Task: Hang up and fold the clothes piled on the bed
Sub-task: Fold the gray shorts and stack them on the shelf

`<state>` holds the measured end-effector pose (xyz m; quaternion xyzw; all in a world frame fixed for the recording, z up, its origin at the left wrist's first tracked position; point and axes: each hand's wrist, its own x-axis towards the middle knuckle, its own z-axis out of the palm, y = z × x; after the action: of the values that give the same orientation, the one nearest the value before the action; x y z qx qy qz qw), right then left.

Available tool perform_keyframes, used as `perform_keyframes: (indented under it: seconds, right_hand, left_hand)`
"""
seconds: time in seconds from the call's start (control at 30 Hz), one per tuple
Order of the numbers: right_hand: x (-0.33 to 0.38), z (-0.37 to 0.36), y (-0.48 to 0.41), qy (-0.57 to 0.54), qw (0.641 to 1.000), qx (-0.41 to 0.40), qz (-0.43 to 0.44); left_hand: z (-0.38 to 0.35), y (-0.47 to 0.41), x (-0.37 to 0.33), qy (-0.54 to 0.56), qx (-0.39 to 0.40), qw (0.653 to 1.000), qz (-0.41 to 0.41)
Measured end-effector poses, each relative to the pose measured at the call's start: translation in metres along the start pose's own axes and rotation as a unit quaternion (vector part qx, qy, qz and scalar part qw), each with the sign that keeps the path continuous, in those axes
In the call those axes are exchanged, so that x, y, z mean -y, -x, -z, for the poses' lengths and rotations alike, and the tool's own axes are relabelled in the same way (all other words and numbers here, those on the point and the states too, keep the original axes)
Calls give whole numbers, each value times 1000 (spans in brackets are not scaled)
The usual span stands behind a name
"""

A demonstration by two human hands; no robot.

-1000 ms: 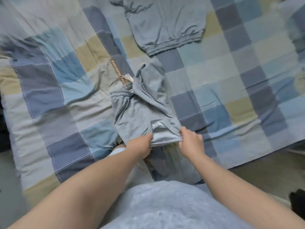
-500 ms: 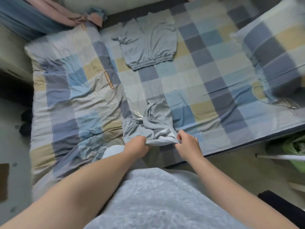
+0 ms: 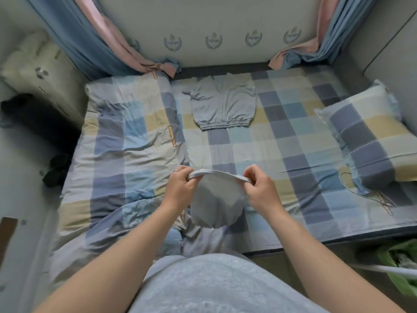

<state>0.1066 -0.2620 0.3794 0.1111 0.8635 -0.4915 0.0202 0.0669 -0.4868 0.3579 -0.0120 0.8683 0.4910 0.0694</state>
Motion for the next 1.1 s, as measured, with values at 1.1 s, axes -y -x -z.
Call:
perform_keyframes:
  seconds: [1.1]
  right_hand:
    - [116,-177,-18,80,951,298,-18]
  left_hand:
    - [235,10,-2,250,-130,958,-56]
